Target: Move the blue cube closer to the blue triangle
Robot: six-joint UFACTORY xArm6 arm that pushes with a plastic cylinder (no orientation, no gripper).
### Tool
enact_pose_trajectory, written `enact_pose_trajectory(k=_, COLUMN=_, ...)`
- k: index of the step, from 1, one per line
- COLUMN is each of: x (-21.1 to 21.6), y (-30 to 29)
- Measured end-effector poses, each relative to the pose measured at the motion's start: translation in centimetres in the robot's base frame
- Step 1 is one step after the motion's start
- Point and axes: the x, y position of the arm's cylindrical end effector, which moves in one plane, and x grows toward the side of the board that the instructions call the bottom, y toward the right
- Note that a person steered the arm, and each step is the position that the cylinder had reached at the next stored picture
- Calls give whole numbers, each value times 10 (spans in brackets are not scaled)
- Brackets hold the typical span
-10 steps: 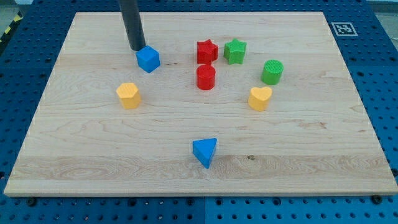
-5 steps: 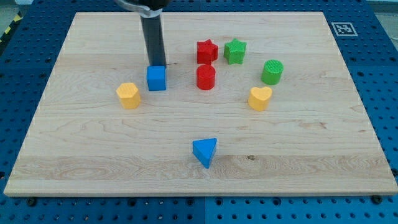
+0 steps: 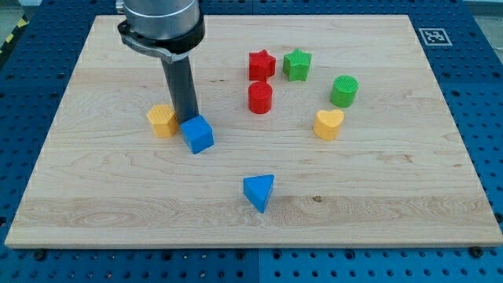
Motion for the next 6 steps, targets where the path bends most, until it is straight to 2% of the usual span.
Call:
enact_pose_trajectory(k=4, x=45, y=30)
enact_pose_trajectory(k=6, x=49, y=29)
